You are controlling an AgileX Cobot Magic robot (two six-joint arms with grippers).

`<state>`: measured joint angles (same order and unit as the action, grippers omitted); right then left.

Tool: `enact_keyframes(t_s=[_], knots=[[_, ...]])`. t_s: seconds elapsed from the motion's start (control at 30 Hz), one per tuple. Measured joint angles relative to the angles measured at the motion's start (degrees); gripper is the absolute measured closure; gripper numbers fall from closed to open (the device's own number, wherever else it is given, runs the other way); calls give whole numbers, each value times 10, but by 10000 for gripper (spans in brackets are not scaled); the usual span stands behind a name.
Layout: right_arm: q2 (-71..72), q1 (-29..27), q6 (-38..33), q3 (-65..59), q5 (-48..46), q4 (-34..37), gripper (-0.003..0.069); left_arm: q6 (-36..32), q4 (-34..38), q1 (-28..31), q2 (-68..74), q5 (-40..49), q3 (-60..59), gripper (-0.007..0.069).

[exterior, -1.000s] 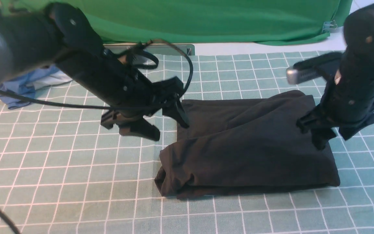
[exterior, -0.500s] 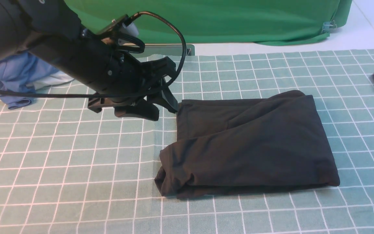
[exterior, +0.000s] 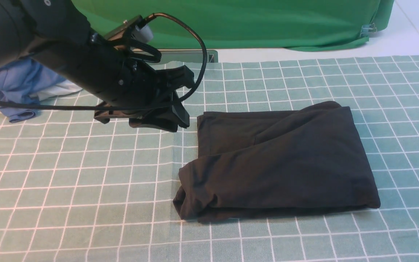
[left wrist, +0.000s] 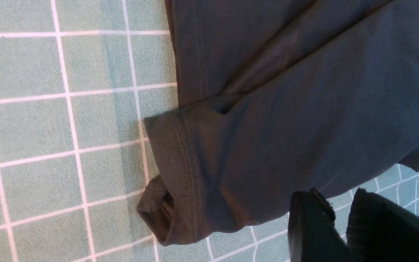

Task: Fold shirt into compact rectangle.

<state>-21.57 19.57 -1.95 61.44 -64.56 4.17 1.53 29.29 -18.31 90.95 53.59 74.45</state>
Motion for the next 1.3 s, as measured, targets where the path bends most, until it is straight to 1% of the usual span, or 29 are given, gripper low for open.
enact_keyframes(t_s=[0.17, 0.27, 0.37, 0.57, 0.7, 0.73, 0.8, 0.9, 1.07, 1.3], knots=[[102, 0, -12, -148, 114, 10, 628, -8, -2, 0, 0, 14, 0, 544], [135, 0, -11, -223, 168, 12, 628, -15, -2, 0, 0, 15, 0, 575], [139, 0, -10, -283, 195, 13, 626, -15, -6, 0, 0, 15, 0, 590], [138, 0, -7, -353, 241, 14, 621, -15, -10, 0, 0, 4, 0, 590], [139, 0, -7, -409, 354, 14, 632, -15, -10, 0, 0, -6, 0, 590], [139, 0, -7, -413, 360, 14, 633, -15, -10, 0, 0, -7, 0, 590], [141, 0, -8, -452, 441, 15, 634, -15, -13, 0, 0, -9, 0, 590], [141, 0, -8, -489, 514, 15, 634, -21, -16, 0, 0, -17, 0, 590], [141, 0, -8, -499, 536, 15, 631, -24, -16, 0, 0, -35, 0, 590], [141, 0, -8, -499, 539, 15, 621, -40, -19, 0, 0, -60, 0, 590]])
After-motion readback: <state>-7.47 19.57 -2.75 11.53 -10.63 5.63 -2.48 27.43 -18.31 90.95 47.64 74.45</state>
